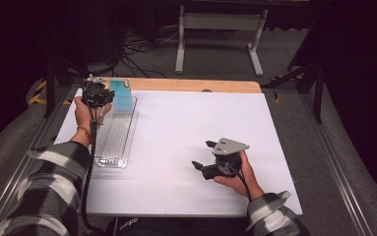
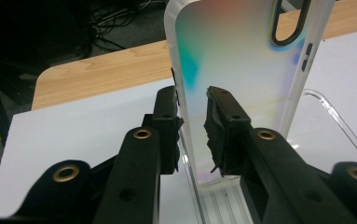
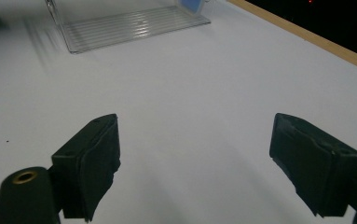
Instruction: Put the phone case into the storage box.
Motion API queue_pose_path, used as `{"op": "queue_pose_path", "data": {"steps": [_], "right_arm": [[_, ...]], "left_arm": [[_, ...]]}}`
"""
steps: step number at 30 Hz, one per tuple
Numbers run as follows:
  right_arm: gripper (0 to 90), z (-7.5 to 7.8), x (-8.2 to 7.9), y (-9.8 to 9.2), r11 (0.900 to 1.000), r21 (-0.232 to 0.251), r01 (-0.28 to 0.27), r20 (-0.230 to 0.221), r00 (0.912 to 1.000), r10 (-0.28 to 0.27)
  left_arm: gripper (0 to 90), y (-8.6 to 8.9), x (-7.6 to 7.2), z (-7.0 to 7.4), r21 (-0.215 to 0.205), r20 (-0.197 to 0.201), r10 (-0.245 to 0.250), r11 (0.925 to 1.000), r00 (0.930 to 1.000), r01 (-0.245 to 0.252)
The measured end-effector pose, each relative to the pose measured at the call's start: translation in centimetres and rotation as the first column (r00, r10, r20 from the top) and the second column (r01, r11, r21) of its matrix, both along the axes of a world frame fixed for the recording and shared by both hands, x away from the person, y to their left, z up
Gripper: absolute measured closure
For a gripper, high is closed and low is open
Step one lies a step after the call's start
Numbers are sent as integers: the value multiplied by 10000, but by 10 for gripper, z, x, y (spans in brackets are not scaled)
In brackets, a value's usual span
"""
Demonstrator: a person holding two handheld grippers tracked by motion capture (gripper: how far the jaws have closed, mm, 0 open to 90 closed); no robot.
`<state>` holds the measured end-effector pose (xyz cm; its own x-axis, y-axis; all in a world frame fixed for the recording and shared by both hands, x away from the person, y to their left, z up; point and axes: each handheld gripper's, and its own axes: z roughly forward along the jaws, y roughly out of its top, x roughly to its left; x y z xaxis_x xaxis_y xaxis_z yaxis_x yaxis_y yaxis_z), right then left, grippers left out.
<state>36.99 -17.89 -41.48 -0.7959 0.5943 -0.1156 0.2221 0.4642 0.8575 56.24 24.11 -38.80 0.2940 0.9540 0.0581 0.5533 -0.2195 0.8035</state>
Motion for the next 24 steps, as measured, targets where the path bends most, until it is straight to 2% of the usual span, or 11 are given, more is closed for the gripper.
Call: {"op": "queue_pose_path", "data": {"steps": [2, 8, 24], "right_arm": [[163, 0, 0, 0, 10000, 20, -14, 4, 10000, 14], [163, 1, -1, 0, 10000, 10, -34, 46, 10000, 34], [163, 2, -1, 5, 9998, -142, -112, 238, 9997, 115]], "left_arm": [[726, 1, 0, 1, 55, 37, -50, 10000, 10000, 50], [699, 4, -3, 1, -147, 206, -30, 9999, 9998, 33], [661, 6, -16, 7, -14, 631, -396, 9992, 9972, 397]]}}
